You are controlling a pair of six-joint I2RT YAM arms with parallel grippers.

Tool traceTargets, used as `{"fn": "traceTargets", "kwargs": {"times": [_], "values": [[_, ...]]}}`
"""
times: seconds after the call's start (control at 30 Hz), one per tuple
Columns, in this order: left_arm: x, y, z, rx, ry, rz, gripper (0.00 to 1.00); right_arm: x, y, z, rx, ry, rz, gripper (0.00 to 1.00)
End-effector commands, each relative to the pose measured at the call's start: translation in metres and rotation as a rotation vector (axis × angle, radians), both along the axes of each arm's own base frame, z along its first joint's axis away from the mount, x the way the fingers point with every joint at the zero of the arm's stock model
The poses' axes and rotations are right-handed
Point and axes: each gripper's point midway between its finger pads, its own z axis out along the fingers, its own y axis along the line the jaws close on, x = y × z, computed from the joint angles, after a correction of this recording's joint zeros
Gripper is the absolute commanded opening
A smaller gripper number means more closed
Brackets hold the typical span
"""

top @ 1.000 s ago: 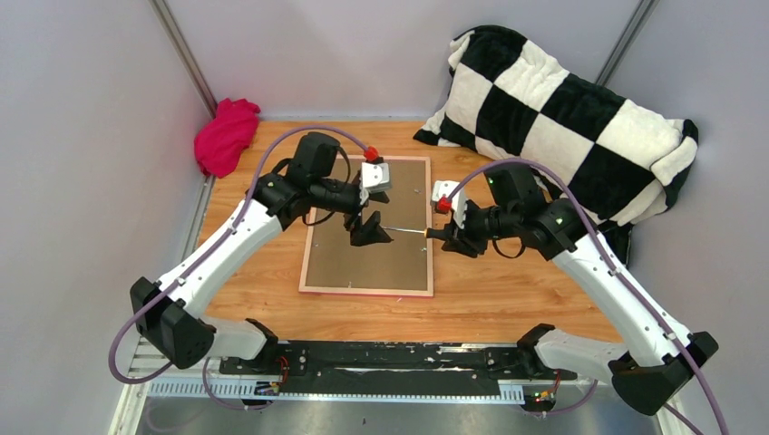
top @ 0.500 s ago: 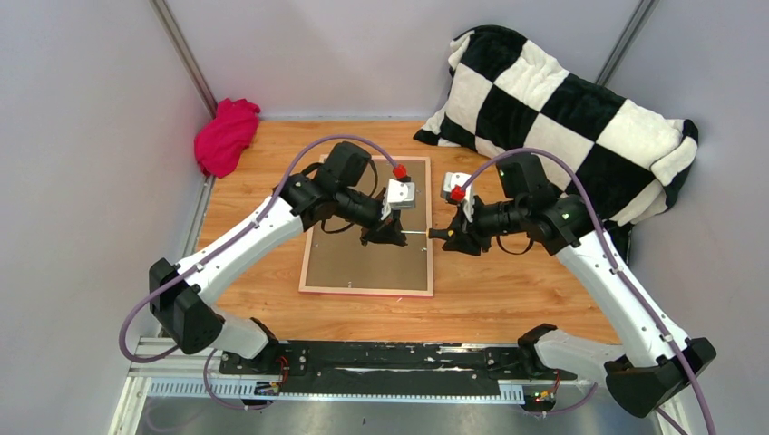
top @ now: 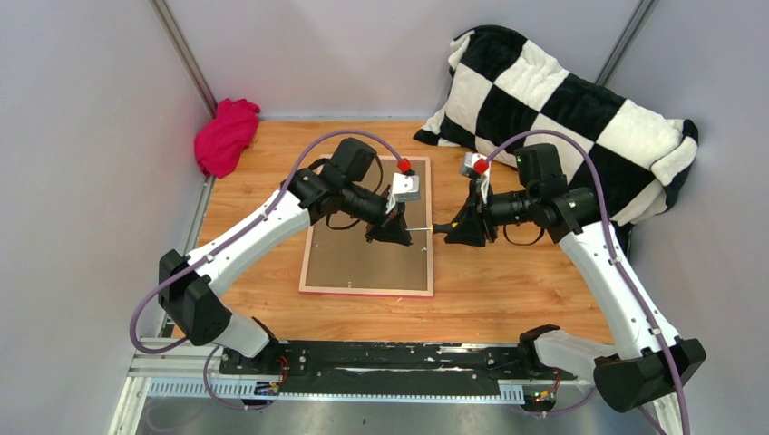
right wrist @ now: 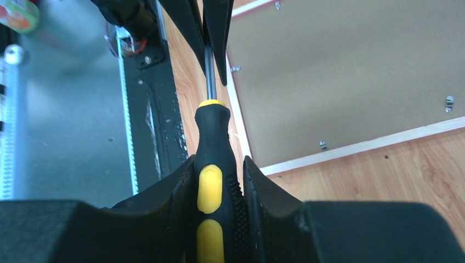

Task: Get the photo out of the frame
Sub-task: Adjust the screwdriver.

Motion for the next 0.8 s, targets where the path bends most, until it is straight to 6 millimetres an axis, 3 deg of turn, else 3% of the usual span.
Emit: {"fn": "traceTargets", "kwargs": {"times": [0.0,0.5,0.77], "values": [[0.005,-0.011,0.005,-0.022,0.023,0.007,0.00,-0.003,0.010,0.050,0.202,0.010,0.059,0.00],[0.007,-0.014,0.022,-0.068,0.015,0.046,0.00,0.025,0.019,0.047,0.292,0.134,-0.043,0.00],[0.013,-0.013,0.023,-0.085,0.000,0.096,0.00,0.023,0.019,0.035,0.285,0.135,-0.031,0.00]]}}
